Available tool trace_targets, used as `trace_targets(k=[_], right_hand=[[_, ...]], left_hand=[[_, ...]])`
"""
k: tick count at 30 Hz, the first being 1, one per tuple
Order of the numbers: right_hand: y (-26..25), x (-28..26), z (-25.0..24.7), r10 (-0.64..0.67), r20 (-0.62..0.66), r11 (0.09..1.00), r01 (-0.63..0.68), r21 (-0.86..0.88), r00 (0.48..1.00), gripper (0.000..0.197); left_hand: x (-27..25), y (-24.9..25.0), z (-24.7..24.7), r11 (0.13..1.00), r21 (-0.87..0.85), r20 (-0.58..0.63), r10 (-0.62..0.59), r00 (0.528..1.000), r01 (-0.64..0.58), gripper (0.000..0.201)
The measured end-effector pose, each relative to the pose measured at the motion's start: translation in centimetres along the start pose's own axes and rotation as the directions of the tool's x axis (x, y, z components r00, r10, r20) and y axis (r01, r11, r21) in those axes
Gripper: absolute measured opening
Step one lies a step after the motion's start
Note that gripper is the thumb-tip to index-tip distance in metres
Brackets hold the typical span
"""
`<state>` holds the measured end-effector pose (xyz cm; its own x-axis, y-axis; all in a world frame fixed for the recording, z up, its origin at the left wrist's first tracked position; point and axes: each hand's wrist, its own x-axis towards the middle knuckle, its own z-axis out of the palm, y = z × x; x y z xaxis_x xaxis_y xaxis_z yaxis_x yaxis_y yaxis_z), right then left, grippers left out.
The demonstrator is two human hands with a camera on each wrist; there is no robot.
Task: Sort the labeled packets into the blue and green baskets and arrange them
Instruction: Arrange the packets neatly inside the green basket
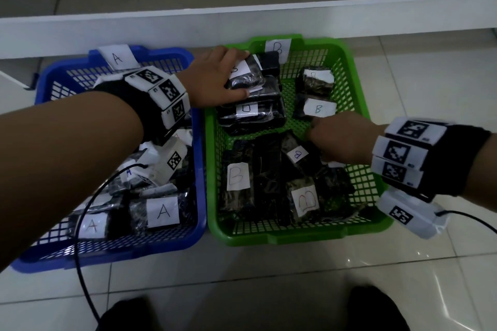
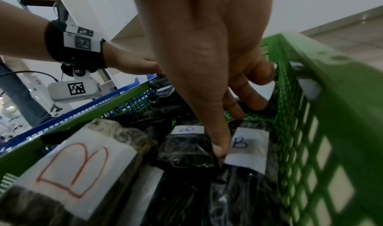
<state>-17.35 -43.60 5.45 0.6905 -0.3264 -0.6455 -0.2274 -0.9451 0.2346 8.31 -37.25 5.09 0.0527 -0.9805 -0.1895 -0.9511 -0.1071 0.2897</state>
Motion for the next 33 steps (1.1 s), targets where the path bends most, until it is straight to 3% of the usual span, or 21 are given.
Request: trace_targets(k=[4, 7, 10, 14, 19, 23, 27, 33], right_hand=[[0.3, 1.0, 0.5, -0.032, 0.04, 0.998, 0.03, 0.048, 0.999, 0.034], [0.6, 1.6, 0.8, -0.049, 0.066, 0.984, 0.037, 0.175, 0.997, 0.037], [0.6, 1.9, 0.6, -0.035, 0.106, 0.908, -0.012, 0.418, 0.994, 0.046], [0.3, 1.9, 0.8, -0.026, 0.151, 0.851, -0.058, 0.522, 0.988, 0.055], [0.9, 1.7, 0.0, 0.006, 0.202, 0.753, -0.137, 0.644, 0.979, 0.043], [1.8, 1.4, -1.0, 0.023, 0.29, 0.625, -0.24, 0.743, 0.957, 0.033], [2.6, 1.1, -1.8, 0.048, 0.343, 0.576, -0.306, 0.758, 0.938, 0.026], [4.8, 0.1, -3.9, -0.007, 0.353, 0.484, -0.306, 0.82, 0.935, 0.019]], left_hand=[[0.0, 0.0, 0.0, 1.0, 0.005, 0.002, 0.001, 1.0, -0.001, 0.103], [0.0, 0.0, 0.0, 1.0, 0.009, 0.006, 0.0, 1.0, 0.0, 0.103], [0.0, 0.0, -0.1, 1.0, 0.008, 0.01, -0.005, 1.0, 0.005, 0.103], [0.0, 0.2, -0.1, 1.0, 0.004, 0.011, -0.008, 1.0, 0.008, 0.103], [0.0, 0.4, -0.2, 1.0, -0.001, 0.022, -0.022, 1.0, 0.022, 0.103], [0.1, 0.5, -0.3, 0.999, -0.011, 0.026, -0.033, 0.999, 0.033, 0.103], [0.1, 0.8, -0.7, 0.99, -0.13, 0.032, -0.056, 0.998, 0.06, 0.104], [0.1, 1.6, -1.3, 0.99, -0.126, -0.099, -0.081, 0.992, 0.068, 0.094]])
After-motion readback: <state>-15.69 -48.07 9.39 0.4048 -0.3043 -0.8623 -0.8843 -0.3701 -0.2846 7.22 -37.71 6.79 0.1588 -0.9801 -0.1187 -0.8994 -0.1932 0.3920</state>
